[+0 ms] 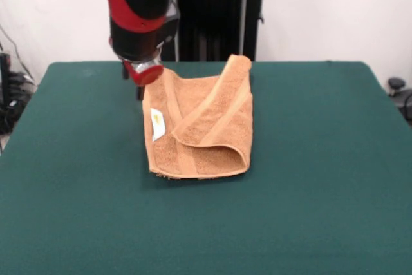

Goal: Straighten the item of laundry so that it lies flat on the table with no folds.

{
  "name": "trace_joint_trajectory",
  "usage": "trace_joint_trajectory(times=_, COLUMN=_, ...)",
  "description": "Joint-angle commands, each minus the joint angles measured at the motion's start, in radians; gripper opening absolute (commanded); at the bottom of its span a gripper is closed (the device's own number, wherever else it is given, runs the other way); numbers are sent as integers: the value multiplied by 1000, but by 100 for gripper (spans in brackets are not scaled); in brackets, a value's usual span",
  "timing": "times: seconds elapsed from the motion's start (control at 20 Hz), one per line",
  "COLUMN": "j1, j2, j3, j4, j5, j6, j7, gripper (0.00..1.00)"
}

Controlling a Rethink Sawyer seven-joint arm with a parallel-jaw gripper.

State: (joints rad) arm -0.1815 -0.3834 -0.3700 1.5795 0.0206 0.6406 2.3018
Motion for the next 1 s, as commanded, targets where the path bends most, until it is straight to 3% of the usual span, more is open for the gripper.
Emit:
trace_joint_trajectory(times=0.05, j1=35, j2=130, j3=114, j4=58, j5=-51, j6=-127, j7=69, gripper=100)
trace_joint_trajectory(times=0.4, j1=69, j2=175, j3=102, j4=25, j5=-36, j6=-133, j7=103, gripper=100)
trace_joint_trajectory(times=0.75, j1=146, j2=325, j3=54, j4=-80, j5=9, j6=-195, j7=210, gripper=100)
trace_joint_trajectory(times=1.0, j1=184, j2=357, j3=31, j4=-107, j5=43, j6=-180, j7=234, gripper=100)
